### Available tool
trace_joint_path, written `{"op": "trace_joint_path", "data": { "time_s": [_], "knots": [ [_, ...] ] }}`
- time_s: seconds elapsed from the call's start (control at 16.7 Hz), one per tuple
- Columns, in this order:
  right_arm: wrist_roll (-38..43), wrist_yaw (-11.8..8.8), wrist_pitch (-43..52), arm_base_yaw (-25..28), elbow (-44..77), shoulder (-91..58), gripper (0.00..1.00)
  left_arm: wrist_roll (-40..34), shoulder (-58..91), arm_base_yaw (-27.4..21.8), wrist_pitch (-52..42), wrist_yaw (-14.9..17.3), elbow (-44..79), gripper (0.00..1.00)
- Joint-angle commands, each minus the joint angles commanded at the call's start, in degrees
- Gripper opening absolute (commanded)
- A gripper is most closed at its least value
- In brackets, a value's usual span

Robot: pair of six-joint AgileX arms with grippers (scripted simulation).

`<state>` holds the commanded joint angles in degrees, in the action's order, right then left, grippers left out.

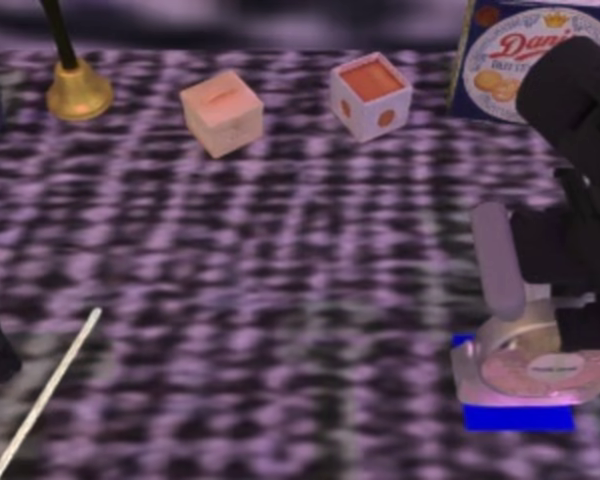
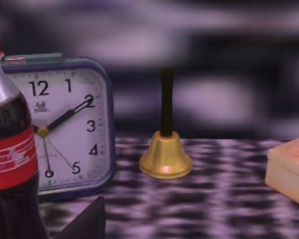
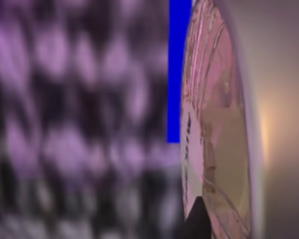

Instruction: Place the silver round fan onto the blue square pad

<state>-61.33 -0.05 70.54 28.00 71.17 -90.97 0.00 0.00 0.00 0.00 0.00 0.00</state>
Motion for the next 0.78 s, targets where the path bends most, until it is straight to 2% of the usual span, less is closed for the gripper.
{"op": "trace_joint_path", "data": {
  "time_s": [0.42, 0.78],
  "knots": [
    [0.0, 0.0, 0.0, 0.0, 0.0, 0.0, 0.98, 0.0, 0.0, 0.0, 0.0, 0.0, 0.0, 1.00],
    [0.0, 0.0, 0.0, 0.0, 0.0, 0.0, 1.00, 0.0, 0.0, 0.0, 0.0, 0.0, 0.0, 1.00]
  ]
}}
